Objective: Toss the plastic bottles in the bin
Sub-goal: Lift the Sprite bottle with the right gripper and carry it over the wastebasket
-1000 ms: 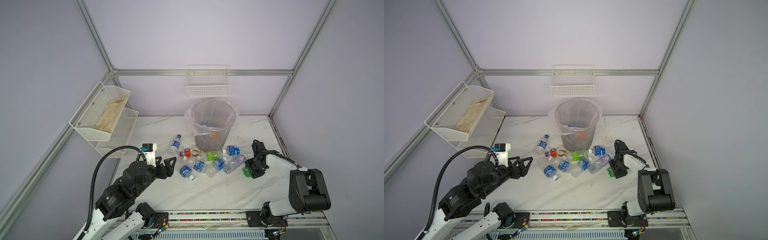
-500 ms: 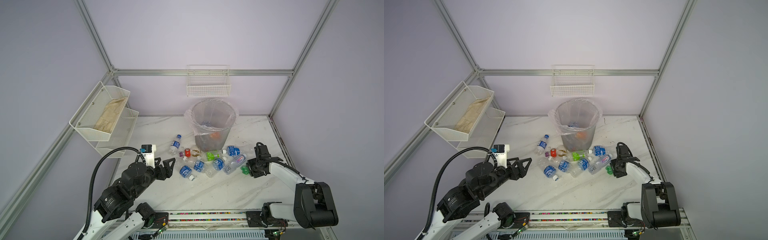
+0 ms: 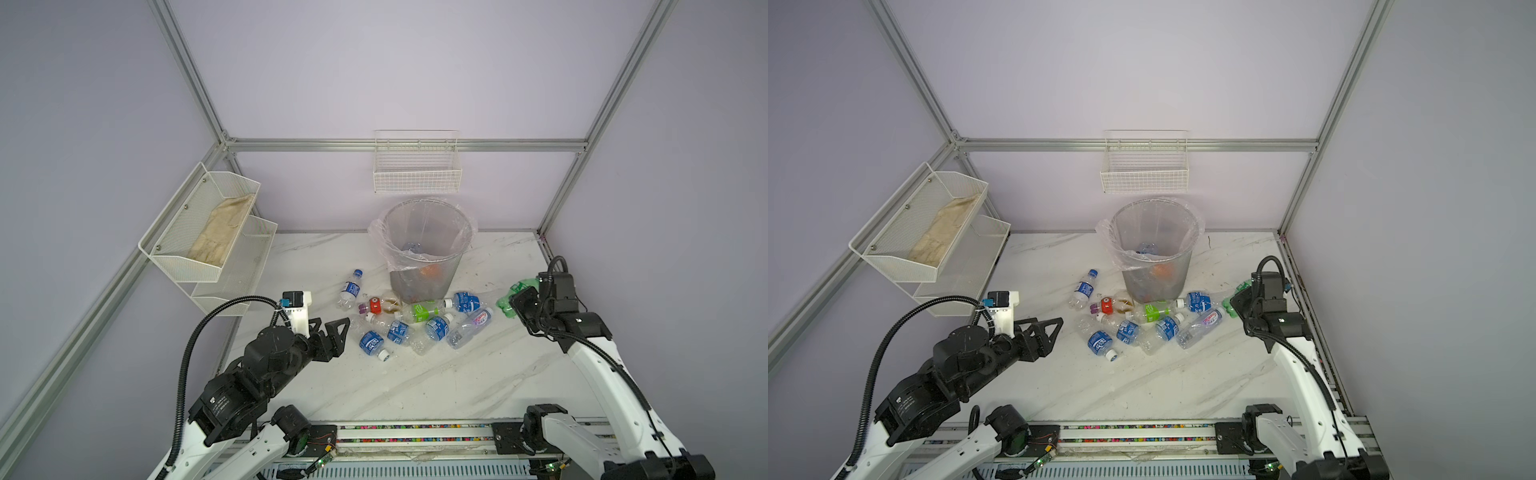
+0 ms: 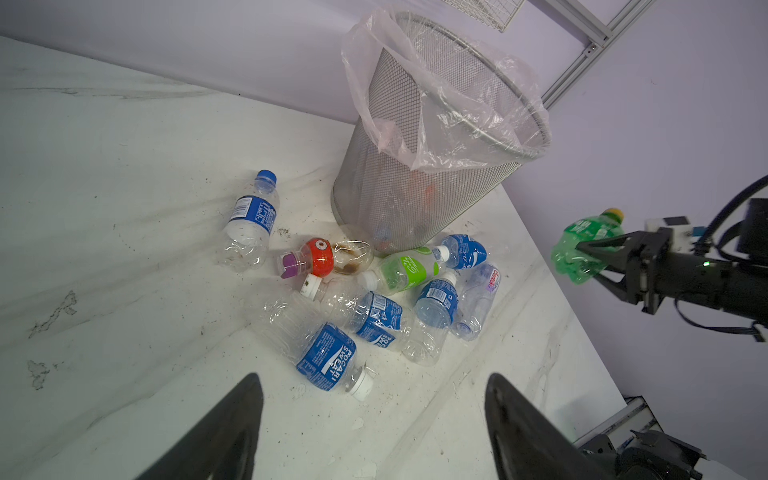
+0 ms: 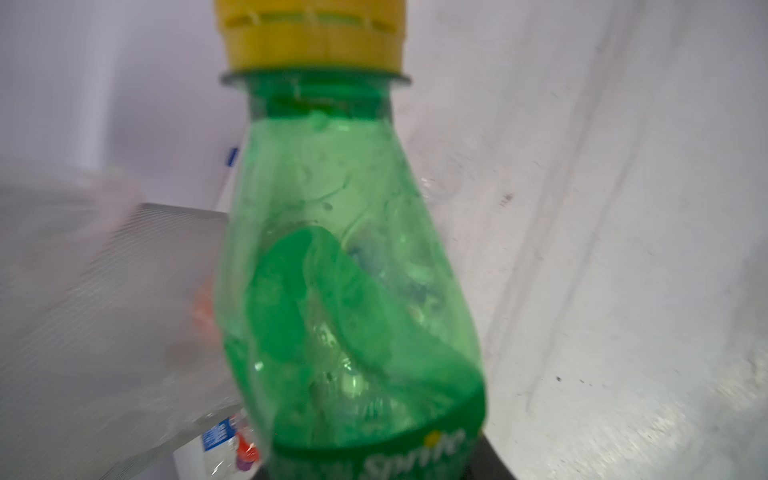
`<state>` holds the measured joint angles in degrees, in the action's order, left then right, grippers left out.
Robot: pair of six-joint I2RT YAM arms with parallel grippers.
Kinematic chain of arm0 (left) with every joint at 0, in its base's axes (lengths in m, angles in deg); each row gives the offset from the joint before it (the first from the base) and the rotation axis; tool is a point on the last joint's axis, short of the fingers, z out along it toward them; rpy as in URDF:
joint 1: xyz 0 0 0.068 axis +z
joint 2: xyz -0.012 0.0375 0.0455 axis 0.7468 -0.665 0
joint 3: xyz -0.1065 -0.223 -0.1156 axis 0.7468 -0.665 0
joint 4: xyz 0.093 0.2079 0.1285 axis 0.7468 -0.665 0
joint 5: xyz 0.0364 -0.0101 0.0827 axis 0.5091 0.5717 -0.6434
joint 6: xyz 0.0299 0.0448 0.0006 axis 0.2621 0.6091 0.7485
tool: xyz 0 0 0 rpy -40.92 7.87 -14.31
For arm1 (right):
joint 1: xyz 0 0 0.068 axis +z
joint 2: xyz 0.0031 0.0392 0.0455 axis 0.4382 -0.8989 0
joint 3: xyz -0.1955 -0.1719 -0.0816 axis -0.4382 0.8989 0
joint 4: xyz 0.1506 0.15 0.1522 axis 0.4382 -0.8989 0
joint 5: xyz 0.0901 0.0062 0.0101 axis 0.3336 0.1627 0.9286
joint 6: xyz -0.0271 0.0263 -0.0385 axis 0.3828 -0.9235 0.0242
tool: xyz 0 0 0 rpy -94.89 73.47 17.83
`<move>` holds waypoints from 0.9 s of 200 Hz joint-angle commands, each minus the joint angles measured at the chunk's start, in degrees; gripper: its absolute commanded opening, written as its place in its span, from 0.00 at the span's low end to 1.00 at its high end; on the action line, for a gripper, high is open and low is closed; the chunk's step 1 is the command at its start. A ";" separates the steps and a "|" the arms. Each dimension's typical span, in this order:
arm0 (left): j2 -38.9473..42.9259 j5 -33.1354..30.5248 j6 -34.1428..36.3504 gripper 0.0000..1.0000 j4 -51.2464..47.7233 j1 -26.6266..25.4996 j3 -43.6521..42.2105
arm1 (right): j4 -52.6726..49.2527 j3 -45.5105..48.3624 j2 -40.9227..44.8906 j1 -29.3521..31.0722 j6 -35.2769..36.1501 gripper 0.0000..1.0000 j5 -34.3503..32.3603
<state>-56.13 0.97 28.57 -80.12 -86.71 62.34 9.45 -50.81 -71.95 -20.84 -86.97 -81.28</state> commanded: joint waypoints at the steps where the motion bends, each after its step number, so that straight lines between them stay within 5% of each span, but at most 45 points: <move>1: 0.64 -0.39 -1.48 0.82 0.80 -0.11 -2.49 | 0.33 -11.35 2.97 1.47 12.31 0.00 7.84; 33: 0.49 0.55 -2.46 0.81 1.01 -0.12 -3.47 | -10.54 -29.87 -4.16 2.23 23.11 0.00 10.43; 115: 0.55 1.01 -2.43 0.81 0.72 -0.15 -3.52 | -19.96 -64.50 -17.11 2.42 32.20 0.00 13.97; 180: 0.62 0.86 -3.23 0.81 0.82 -0.10 -4.39 | -19.01 -71.27 -24.40 3.39 33.33 0.00 16.84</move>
<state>-55.78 1.38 25.71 -80.50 -86.71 60.09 -8.78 -121.21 -93.94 -18.53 -55.54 -66.05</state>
